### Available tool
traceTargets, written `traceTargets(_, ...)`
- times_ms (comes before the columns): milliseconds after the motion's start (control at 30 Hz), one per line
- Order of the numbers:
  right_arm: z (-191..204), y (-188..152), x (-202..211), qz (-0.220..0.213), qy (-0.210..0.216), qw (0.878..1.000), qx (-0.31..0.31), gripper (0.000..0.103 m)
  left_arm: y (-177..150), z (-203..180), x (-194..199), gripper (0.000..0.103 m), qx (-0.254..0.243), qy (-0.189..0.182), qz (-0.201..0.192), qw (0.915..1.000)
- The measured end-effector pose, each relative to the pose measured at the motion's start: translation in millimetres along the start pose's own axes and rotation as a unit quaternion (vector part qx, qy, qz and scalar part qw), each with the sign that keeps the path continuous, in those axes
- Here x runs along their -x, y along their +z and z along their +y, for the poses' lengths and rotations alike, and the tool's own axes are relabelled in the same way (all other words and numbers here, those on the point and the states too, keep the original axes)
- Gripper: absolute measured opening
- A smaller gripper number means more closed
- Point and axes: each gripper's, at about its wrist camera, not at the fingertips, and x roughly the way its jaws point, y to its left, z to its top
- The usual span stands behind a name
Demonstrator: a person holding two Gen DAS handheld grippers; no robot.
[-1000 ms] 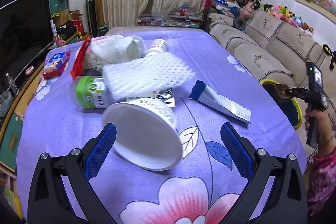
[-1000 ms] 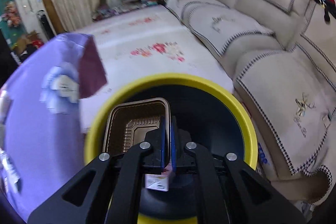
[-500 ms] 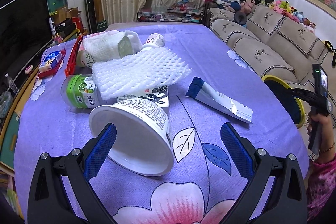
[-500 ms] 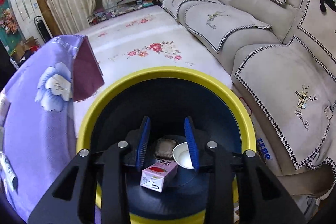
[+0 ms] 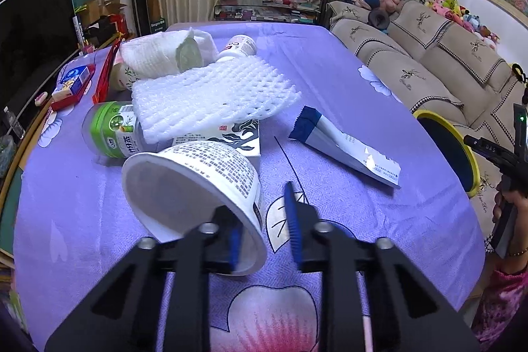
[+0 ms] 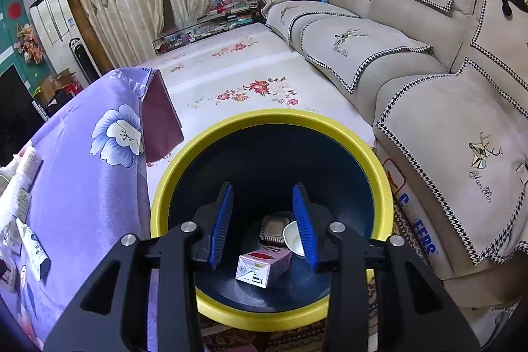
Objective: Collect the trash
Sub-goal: 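Grasp the white bowl rim with the left gripper, then carry the white bowl over the bin and release it with the left gripper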
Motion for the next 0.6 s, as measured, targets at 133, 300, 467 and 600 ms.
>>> traceTargets(133,-4,-2,4,-0.002,0.006,1.000,-0.004,0.036,-1,-2,-2,0.006,-0.003,0.001,0.004,1.0000)
traceTargets(300,-5,-4,11,-0.009,0.016,1.000,-0.005,0.036,-3,-11,8,0.005,-0.022,0.013,-0.008,0.9996)
traceTargets(467,-6,-5,21,-0.022,0.024,0.999,-0.007,0.036,0,-18,23,0.005,-0.035,0.018,-0.021,0.9990)
traceTargets(600,-9,-5,26,-0.029,0.034,0.999,-0.011,0.036,7,-30,37,0.005,-0.050,0.015,-0.037,0.9980)
